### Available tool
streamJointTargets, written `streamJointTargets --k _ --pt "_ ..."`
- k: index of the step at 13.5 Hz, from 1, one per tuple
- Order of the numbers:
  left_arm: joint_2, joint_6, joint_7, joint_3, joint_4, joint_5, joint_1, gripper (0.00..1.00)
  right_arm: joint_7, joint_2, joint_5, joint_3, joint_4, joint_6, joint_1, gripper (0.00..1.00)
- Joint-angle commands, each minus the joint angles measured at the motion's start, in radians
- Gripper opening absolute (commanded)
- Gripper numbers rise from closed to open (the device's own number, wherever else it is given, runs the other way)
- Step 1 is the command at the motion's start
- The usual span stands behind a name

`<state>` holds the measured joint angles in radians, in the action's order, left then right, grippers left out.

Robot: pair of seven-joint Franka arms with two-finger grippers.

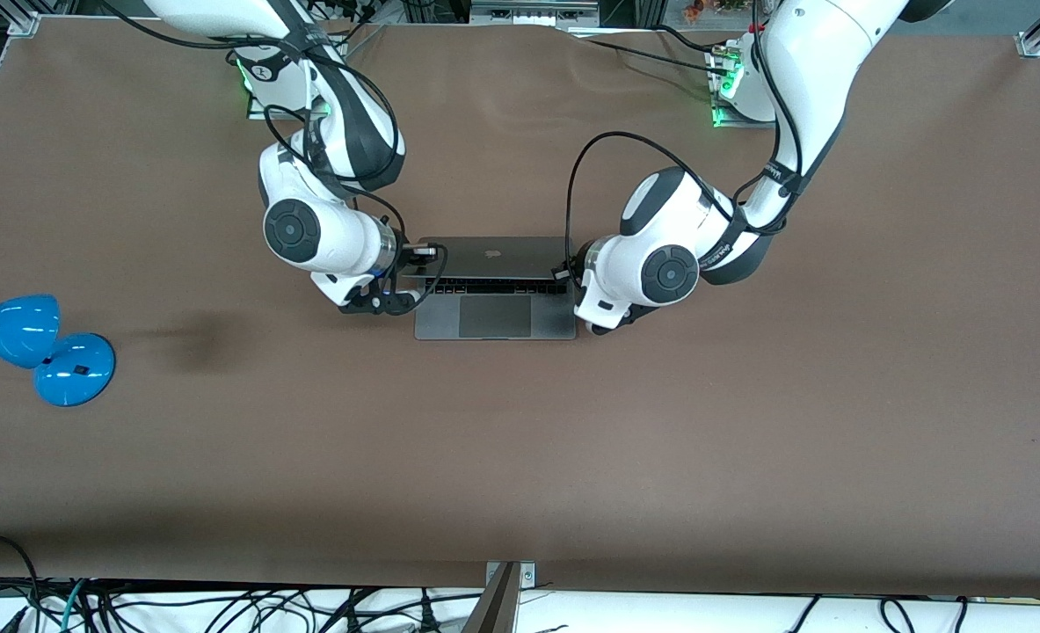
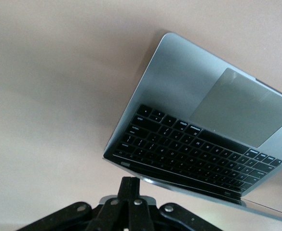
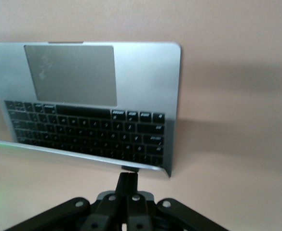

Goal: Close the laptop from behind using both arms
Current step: 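Push the screen forward with both grippers, tilting it toward the keyboard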

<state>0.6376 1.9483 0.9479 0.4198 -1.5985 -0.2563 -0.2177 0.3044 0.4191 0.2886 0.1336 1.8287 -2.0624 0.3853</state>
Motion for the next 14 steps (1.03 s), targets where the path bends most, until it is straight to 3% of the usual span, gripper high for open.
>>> streamJointTargets --k 1,14 --pt "0.046 0.000 0.012 -0.006 0.058 0.048 -0.011 0.00 -0.011 0.056 -0.034 -0.006 -0.058 -0.001 0.009 0.00" --pt "0.151 0.122 0.006 -0.032 0.097 0.055 -0.018 0.00 -0.051 0.204 -0.046 -0.029 -0.170 -0.079 0.006 0.00"
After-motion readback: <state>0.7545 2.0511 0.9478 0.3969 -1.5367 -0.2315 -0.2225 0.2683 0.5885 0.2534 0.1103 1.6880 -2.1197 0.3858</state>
